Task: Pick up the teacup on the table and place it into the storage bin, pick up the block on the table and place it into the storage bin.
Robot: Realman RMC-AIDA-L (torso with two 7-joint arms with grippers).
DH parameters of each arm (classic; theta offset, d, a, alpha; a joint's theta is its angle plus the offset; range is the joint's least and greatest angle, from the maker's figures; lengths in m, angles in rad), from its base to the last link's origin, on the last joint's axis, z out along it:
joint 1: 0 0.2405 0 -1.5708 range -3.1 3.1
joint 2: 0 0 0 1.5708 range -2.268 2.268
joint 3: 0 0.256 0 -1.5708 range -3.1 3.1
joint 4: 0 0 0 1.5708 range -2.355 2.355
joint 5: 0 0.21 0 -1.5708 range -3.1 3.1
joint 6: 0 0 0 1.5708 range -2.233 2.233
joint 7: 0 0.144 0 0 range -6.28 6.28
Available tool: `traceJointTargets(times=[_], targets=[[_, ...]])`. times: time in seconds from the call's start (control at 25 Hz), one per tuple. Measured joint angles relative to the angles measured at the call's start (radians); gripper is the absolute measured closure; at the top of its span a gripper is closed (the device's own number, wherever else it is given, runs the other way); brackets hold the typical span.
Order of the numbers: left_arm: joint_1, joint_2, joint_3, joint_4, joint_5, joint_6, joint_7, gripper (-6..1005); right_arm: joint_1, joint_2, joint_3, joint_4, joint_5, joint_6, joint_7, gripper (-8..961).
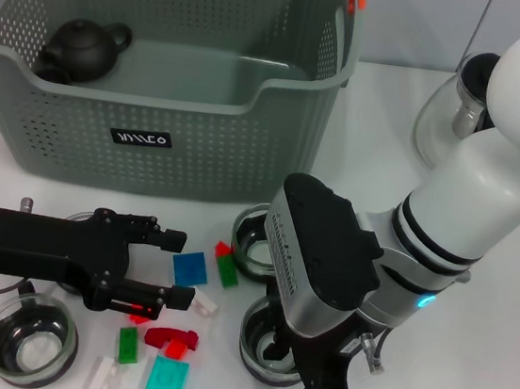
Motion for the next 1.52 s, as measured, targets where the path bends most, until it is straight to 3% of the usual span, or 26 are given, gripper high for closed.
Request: traceJointTargets(times=[0.16,0.36,0.8,1.0,1.16,1.36,1.52], targets=[[0.000,0.000,0.000,0.000,0.000,0.000,0.000,175,0.000,-0.001,0.000,-0.001,-0.001,-0.009,0.004,205],[0.000,0.000,0.000,0.000,0.000,0.000,0.000,174,0.000,-0.001,0.009,-0.001,-0.001,-0.010,0.011,449],[0.005,0.000,0.000,0.000,0.000,0.000,0.002,174,0.000,-0.004,0.013,-0.003,-0.001,-0.019,0.029,887],[0.008,0.001,0.000,0.000,0.000,0.003,0.008,174,-0.002,-0.007,0.037,-0.012,-0.002,-0.051,0.032,895],[0.010,0.005,0.000,0.000,0.001,0.008,0.008,174,-0.020,-0.014,0.165,-0.084,-0.012,-0.178,0.034,897],[0.013,0.007,0.000,0.002,0.009,0.008,0.008,174,-0.055,-0.015,0.358,-0.307,-0.089,-0.361,0.089,897],[0.015,0.010,0.000,0.004,0.009,0.003,0.008,174,-0.036,-0.016,0.470,-0.486,-0.102,-0.484,0.150,896]])
